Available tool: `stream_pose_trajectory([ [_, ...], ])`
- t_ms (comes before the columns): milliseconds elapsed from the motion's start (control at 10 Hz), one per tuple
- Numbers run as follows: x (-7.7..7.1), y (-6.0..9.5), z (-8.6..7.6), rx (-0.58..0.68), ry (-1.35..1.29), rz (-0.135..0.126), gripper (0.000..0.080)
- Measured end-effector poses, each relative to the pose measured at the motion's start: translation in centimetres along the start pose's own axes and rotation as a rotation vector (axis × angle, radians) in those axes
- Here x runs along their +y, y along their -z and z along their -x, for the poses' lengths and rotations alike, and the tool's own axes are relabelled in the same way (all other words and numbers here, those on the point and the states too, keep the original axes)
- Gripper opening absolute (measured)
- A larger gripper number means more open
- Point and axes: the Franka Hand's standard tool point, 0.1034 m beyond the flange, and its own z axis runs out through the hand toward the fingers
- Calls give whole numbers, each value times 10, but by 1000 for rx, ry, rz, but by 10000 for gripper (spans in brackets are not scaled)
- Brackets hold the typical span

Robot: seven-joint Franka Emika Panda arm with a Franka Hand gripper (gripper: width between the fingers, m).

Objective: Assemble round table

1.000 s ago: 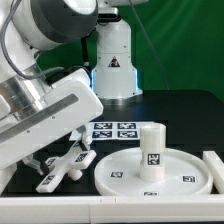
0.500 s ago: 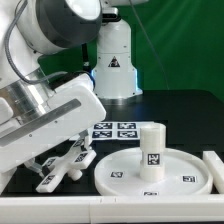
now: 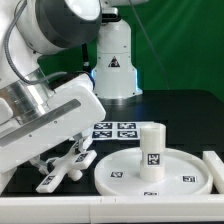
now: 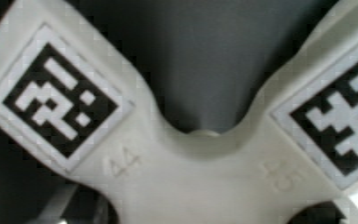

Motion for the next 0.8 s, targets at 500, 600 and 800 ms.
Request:
stream_pose_trajectory([
  [500,-18,44,-12,-17,67,103,445],
  [600,-32,53,-16,-17,89,133,445],
  [800,-67,63,-30,-16,97,168,445],
])
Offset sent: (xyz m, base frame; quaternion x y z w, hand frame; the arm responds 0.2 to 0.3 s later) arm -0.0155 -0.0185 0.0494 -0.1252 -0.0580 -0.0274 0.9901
